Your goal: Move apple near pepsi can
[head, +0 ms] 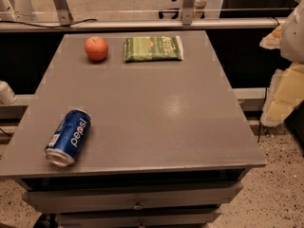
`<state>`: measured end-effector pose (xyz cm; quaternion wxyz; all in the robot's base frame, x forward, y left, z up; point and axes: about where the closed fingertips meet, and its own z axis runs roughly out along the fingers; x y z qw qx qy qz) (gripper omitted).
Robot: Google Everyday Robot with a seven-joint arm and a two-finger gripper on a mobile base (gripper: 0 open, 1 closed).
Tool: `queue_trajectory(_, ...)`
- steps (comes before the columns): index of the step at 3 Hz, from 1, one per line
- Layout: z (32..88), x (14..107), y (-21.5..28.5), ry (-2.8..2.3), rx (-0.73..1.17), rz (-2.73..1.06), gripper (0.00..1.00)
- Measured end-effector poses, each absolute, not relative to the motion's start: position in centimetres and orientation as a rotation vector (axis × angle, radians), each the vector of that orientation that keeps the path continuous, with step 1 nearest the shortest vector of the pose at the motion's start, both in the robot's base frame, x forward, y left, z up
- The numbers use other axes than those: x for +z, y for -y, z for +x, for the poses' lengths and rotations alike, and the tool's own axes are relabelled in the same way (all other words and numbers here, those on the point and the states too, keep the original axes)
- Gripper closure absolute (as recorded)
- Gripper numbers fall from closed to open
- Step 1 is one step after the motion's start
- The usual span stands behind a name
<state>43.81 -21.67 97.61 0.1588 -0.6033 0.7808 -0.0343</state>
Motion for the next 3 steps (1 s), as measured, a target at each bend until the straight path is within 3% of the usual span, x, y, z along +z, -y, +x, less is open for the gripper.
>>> queue_trajectory(2, 45.8, 96.6, 20.2, -2.166, -0.044, -1.698, 0.0)
queue_trajectory(3, 50.7, 94.6, 17.1, -2.057, 0.048, -1.678, 0.0)
